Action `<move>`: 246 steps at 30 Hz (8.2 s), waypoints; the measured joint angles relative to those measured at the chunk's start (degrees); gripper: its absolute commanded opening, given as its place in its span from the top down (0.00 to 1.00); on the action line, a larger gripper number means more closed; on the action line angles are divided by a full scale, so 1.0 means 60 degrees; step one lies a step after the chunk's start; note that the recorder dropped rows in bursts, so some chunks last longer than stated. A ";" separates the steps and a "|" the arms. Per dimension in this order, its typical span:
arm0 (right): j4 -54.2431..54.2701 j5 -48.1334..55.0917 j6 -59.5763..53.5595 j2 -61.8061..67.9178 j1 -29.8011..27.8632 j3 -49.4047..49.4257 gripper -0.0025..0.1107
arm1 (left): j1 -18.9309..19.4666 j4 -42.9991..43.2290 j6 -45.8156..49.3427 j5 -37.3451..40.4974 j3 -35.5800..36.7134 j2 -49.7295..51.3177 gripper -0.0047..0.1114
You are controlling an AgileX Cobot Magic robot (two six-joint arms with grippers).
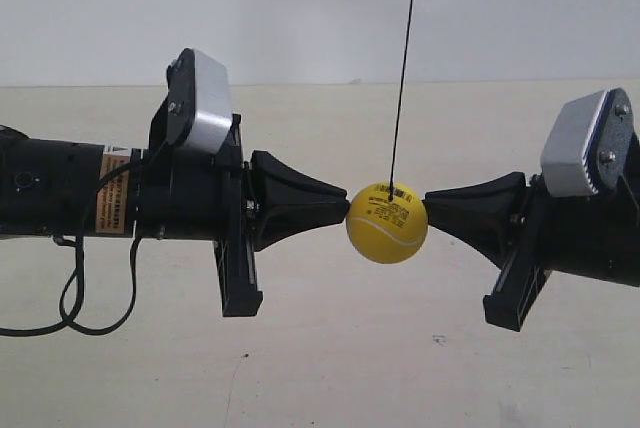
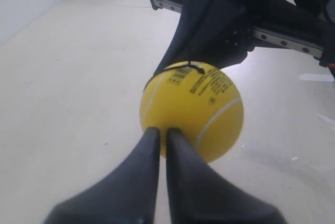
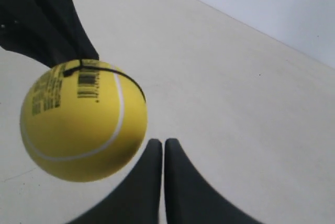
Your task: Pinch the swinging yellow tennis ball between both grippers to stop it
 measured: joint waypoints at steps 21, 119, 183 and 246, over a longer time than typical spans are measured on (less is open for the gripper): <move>-0.0057 0.0075 -0.0086 0.0000 0.0000 0.0000 0.98 | 0.0000 0.0355 -0.0189 -0.0018 0.0000 0.0000 0.92; 0.6594 0.4078 -0.1129 -0.8491 0.0000 0.3052 0.98 | 0.0000 -1.2556 0.7958 0.5426 0.5725 -1.2429 0.92; 1.1309 1.2207 -0.6892 -1.3091 -0.0844 0.3721 0.98 | 0.0000 -1.2556 0.8032 0.5426 0.5725 -1.2429 0.92; 1.1309 1.2207 -0.6892 -1.3093 -0.0844 0.3721 0.98 | 0.4284 -1.2556 0.7353 1.1551 0.6831 -1.5764 0.92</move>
